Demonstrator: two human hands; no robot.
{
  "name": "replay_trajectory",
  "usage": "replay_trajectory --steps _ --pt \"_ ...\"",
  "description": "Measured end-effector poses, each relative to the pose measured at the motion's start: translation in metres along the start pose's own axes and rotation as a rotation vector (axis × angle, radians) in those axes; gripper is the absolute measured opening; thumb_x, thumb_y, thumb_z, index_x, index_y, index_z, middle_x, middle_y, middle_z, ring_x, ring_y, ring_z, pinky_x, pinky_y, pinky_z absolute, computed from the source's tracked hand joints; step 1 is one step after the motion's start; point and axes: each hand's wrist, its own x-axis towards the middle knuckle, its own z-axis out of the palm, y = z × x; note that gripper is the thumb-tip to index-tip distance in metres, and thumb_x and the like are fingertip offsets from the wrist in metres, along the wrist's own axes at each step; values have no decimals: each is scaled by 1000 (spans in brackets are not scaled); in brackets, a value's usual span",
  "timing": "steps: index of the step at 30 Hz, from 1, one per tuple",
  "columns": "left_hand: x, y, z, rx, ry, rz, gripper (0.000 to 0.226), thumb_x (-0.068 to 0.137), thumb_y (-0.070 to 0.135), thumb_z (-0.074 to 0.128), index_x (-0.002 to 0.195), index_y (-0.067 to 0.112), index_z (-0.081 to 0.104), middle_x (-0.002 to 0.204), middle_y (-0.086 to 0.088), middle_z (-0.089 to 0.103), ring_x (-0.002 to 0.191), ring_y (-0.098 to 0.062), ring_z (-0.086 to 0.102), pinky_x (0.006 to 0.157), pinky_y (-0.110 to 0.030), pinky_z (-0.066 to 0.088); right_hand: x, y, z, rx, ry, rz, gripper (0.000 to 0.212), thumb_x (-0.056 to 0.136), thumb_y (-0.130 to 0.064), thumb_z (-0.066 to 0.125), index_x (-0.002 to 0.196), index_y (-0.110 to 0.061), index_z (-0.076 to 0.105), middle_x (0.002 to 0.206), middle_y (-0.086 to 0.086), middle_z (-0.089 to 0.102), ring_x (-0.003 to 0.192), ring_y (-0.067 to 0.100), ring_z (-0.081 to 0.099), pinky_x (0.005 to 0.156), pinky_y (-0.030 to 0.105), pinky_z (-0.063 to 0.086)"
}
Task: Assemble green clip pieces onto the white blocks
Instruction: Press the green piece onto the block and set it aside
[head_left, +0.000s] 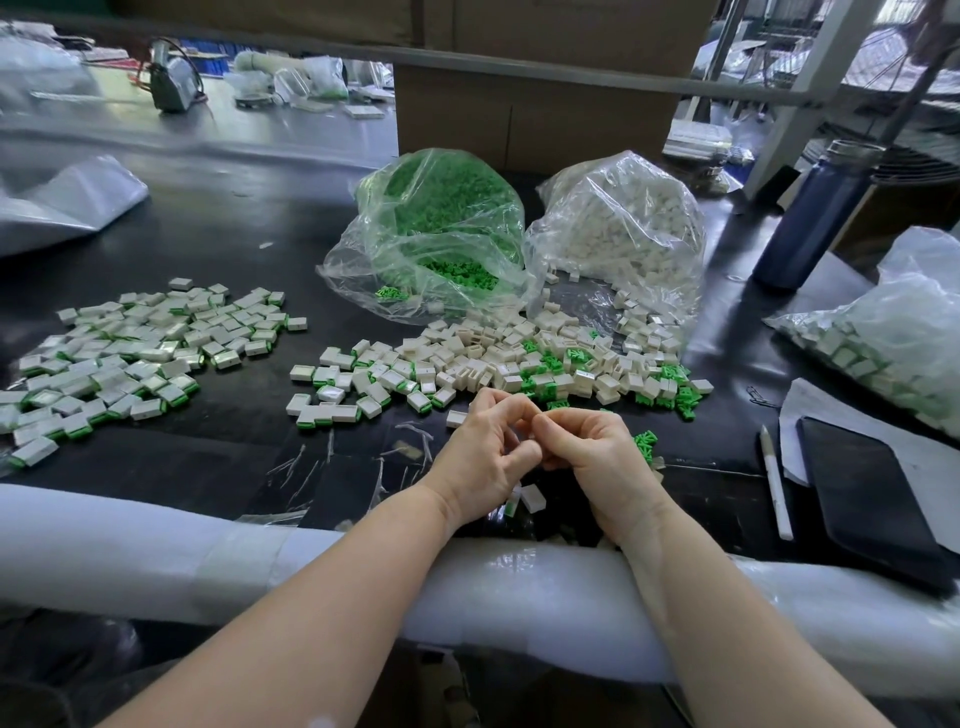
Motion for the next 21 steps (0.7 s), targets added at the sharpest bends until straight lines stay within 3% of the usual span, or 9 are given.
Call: replay_trajectory --steps 11,15,21 --pt "-1 1 0 15 -27 -11 29 84 2 53 80 30 53 102 -2 39 71 -9 47 72 -14 43 0 1 -1 -28 40 -5 22 88 -5 59 70 -5 72 55 5 61 48 5 49 47 15 41" --pt "0 1 -1 7 -3 -20 21 87 3 52 86 23 55 102 -3 40 71 -8 45 70 -9 41 1 3 1 -63 51 -21 19 89 -12 59 80 -4 73 68 11 67 60 12 58 55 18 47" --pt "0 0 -2 -54 67 -31 13 90 14 59 90 27 57 104 1 41 77 -11 50 71 -10 46 2 4 3 -32 130 -49 16 91 -17 56 85 -12 70 71 3 69 67 12 66 58 20 53"
